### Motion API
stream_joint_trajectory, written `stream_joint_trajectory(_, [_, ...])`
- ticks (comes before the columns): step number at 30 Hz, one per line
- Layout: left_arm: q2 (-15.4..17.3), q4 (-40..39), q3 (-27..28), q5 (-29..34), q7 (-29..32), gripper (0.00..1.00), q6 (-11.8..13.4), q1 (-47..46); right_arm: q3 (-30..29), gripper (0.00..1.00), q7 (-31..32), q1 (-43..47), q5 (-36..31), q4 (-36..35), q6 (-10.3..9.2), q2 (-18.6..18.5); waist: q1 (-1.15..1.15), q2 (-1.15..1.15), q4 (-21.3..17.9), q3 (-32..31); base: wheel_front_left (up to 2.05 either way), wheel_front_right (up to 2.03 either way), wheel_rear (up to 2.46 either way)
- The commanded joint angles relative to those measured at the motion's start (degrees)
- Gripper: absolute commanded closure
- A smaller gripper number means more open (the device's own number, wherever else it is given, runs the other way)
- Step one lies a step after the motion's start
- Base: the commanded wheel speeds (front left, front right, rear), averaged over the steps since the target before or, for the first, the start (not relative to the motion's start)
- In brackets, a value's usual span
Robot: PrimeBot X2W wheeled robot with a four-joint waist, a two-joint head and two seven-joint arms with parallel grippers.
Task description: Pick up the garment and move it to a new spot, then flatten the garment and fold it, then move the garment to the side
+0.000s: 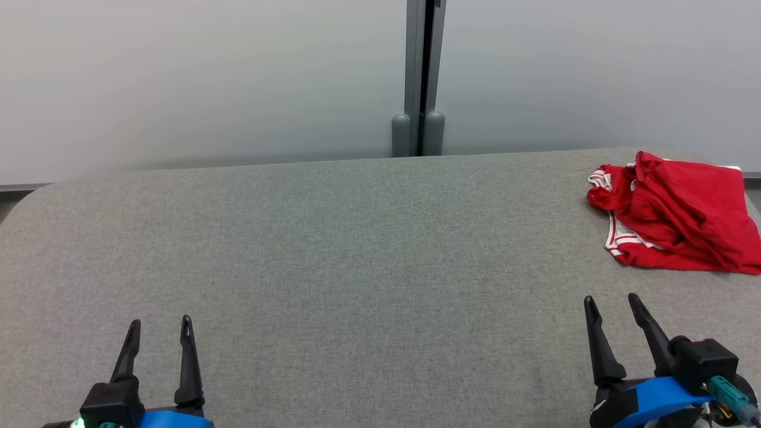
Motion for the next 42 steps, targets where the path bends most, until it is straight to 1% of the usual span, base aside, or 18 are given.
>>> stream_joint_trajectory(1, [0.3, -0.3, 0.0, -0.2, 0.1, 0.0, 0.3, 0.4, 0.1, 0.0, 0.3, 1.0, 0.5, -0.2, 0.02, 0.0, 0.0, -0.01, 0.0, -0.1, 0.0, 0.0, 0.0])
stream_joint_trajectory(10, [0.6, -0.6, -0.2, -0.4, 0.0, 0.0, 0.8, 0.6, 0.2, 0.0, 0.2, 1.1, 0.7, -0.1, 0.02, 0.0, 0.0, -0.01, 0.1, -0.2, 0.0, 0.0, 0.0])
stream_joint_trajectory(11, [0.3, -0.4, -0.4, -0.1, 0.2, 1.0, 0.5, 0.1, 0.1, 1.0, 0.2, 0.1, 0.1, 0.0, 0.0, 0.0, 0.0, -0.01, 0.1, -0.2, 0.0, 0.0, 0.0])
stream_joint_trajectory(16, [-0.8, 2.0, -0.6, -0.9, 0.5, 1.0, 0.3, 0.4, 0.0, 1.0, 0.7, 0.3, 1.0, 2.5, 0.0, 0.3, 0.0, -0.01, 0.1, -0.2, 0.0, 0.0, 0.0])
stream_joint_trajectory(28, [-1.8, 2.6, 1.3, -14.0, 3.5, 1.0, -1.4, -1.5, -0.6, 1.0, 3.3, -0.8, 14.7, 2.5, 0.0, 0.3, 0.0, -0.01, 0.2, -0.2, 0.0, 0.0, 0.0])
stream_joint_trajectory(42, [-2.9, 3.0, 3.0, -27.1, 6.3, 1.0, -3.2, -3.4, -1.1, 1.0, 5.6, -1.7, 28.4, 2.5, 0.0, 0.2, 0.0, -0.01, 0.3, -0.2, 0.0, 0.0, 0.0])
